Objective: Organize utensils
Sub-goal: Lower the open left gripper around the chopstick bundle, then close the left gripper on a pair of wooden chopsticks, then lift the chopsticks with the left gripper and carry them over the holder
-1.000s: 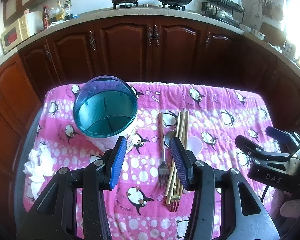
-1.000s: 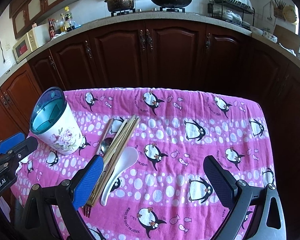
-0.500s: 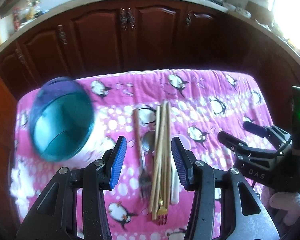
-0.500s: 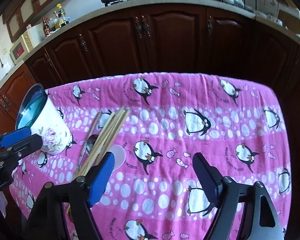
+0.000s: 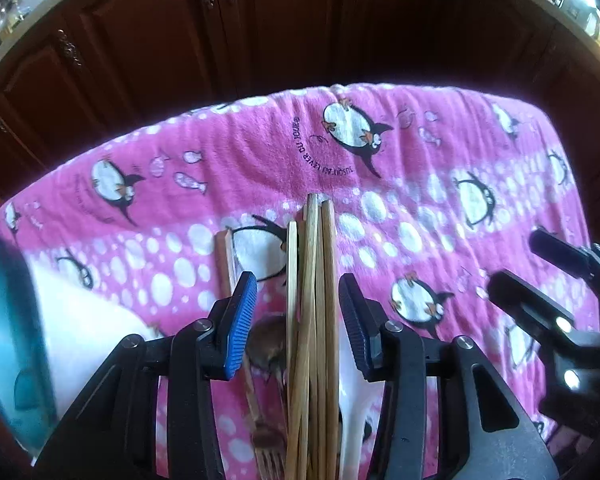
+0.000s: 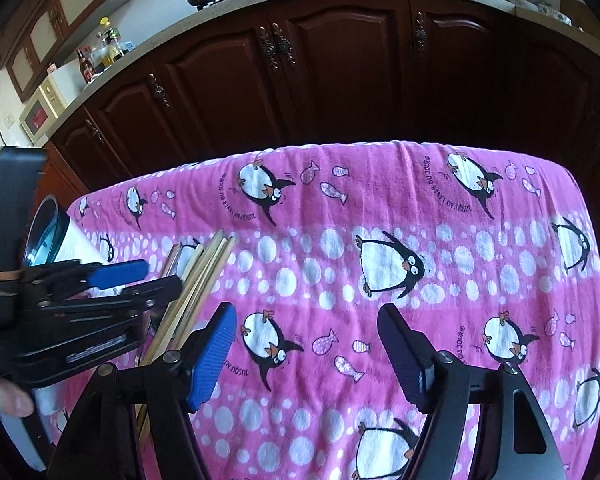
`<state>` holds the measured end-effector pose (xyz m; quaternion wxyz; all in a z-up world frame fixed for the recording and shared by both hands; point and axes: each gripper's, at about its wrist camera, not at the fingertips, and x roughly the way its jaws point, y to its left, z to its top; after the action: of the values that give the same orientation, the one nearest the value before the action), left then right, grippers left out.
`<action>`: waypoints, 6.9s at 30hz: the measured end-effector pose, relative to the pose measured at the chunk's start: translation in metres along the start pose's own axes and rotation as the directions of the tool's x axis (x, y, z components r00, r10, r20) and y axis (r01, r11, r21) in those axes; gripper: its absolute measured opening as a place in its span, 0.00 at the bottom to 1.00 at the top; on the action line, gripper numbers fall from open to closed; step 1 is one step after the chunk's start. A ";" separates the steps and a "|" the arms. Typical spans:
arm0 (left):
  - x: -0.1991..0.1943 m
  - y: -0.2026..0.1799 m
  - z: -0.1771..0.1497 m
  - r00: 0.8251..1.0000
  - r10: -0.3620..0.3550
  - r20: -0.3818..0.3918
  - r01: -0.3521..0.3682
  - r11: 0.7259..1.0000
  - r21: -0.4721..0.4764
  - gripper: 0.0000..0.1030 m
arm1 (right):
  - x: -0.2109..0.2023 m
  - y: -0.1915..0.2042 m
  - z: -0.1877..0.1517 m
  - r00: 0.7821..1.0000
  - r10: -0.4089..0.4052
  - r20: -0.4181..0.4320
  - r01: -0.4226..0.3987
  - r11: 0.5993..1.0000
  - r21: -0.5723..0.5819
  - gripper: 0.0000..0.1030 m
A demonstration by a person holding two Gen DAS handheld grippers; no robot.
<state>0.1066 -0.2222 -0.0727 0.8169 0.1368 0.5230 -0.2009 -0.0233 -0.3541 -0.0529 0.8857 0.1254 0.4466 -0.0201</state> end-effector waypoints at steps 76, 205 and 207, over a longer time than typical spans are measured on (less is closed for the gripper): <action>-0.021 0.013 -0.091 0.984 -0.169 -0.047 0.169 0.986 0.000 0.27 | 0.030 -0.024 -0.047 0.913 0.389 -0.126 -0.360 0.910 0.204 0.14; -0.313 0.169 -0.082 0.800 -0.101 0.591 0.262 0.946 -0.193 0.04 | -0.179 0.163 0.047 0.888 0.391 0.242 -0.304 0.893 -0.331 0.06; -0.315 0.179 -0.074 0.795 -0.042 0.605 0.218 0.951 -0.221 0.04 | -0.185 0.174 0.060 0.878 0.394 0.272 -0.295 0.892 -0.341 0.06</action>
<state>0.0149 0.0258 0.1852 0.9340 -0.0861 0.2727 -0.2140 -0.0613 -0.2139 0.1646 0.9460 0.0674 0.2582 0.1841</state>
